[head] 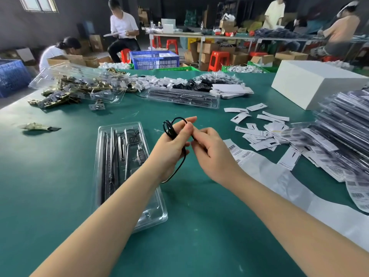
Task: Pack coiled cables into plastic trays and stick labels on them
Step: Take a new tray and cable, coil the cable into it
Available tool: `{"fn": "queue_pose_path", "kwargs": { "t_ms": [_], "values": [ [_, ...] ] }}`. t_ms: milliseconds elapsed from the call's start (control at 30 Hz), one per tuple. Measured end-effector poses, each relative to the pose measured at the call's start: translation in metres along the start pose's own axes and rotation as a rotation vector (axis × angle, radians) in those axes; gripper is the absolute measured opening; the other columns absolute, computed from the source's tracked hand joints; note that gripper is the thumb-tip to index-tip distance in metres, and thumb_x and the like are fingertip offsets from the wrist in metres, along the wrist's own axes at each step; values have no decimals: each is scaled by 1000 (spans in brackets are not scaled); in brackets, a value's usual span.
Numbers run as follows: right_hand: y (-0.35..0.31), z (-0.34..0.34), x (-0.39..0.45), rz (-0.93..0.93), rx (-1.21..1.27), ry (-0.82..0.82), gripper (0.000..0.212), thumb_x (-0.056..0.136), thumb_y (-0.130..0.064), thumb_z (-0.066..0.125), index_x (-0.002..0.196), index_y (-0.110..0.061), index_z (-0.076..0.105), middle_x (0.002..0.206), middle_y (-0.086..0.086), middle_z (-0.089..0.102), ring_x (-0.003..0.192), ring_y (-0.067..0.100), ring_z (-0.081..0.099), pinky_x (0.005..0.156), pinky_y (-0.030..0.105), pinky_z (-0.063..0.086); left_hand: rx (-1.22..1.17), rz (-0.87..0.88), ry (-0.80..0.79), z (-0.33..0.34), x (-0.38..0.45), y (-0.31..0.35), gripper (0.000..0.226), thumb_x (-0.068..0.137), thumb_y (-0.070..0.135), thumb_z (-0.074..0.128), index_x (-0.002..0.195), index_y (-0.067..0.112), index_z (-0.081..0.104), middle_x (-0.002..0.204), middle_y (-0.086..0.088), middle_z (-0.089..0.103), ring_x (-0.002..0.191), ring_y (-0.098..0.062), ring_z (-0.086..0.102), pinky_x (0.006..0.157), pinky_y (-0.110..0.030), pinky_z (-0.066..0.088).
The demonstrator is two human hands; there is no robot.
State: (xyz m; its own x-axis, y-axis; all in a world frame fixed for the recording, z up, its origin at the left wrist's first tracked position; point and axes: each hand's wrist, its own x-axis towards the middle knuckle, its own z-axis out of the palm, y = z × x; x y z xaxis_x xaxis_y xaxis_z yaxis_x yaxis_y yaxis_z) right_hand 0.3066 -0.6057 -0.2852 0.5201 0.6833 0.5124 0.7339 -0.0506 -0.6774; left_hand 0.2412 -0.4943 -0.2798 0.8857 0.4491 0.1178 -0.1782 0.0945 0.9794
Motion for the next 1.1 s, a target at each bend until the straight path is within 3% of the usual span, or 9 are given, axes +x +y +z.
{"fn": "queue_pose_path", "kwargs": {
  "t_ms": [100,200,267,367,467,733,867,967,1100],
  "values": [
    [9,-5,-10,124,17,-143,47,94,-11,57,132,-38,52,78,-12,53,59,1,47,63,9,37,-272,-72,158,-7,5,9,30,100,31,45,79,23,64,73,9,68,68,-6,61,71,-25,44],
    [18,-20,-17,336,82,-338,7,95,-27,59,95,-33,61,57,-11,60,49,5,50,54,17,42,-550,-147,233,-19,8,19,31,100,34,46,73,20,52,52,9,50,45,-6,50,60,-25,52],
    [20,-35,-16,417,122,-422,14,96,-32,58,85,-29,66,51,-13,49,48,5,45,50,14,38,-219,-96,225,-25,7,17,31,98,37,51,74,19,55,51,9,44,42,-5,44,56,-25,51],
    [14,-49,-5,473,175,-464,14,97,-36,53,98,-25,62,57,-18,44,52,5,40,52,16,37,448,70,51,-26,2,13,29,95,40,54,78,19,64,55,13,47,46,-4,49,59,-28,52],
    [4,-53,6,472,331,-402,6,98,-22,54,98,-17,52,67,-7,49,52,8,41,54,23,37,664,99,-115,-22,0,9,29,91,38,59,90,10,66,60,13,47,55,-10,52,60,-30,53],
    [-5,-49,17,438,427,-246,10,87,-16,70,83,-14,61,67,2,71,55,14,65,53,22,53,551,4,-355,-14,-9,3,19,94,23,59,88,5,61,61,10,44,58,-6,47,63,-28,57],
    [-3,-35,10,397,526,89,9,84,-14,73,78,-20,68,68,-1,71,59,15,67,60,28,56,311,-71,-180,-8,-11,-3,28,96,36,53,75,18,59,69,2,58,66,-10,57,56,-22,51],
    [-4,-18,-5,236,289,352,7,86,-17,72,88,-23,75,77,-10,72,72,11,68,75,29,56,34,-163,3,1,-7,-4,31,97,44,47,77,22,54,65,6,63,70,-8,67,51,-20,49],
    [-13,13,-26,28,-69,373,27,93,-21,59,116,-11,71,102,-5,71,93,7,63,83,19,48,-75,-234,81,14,-3,-3,42,92,57,48,85,16,58,66,1,60,62,-14,62,55,-24,50]
  ]
}}
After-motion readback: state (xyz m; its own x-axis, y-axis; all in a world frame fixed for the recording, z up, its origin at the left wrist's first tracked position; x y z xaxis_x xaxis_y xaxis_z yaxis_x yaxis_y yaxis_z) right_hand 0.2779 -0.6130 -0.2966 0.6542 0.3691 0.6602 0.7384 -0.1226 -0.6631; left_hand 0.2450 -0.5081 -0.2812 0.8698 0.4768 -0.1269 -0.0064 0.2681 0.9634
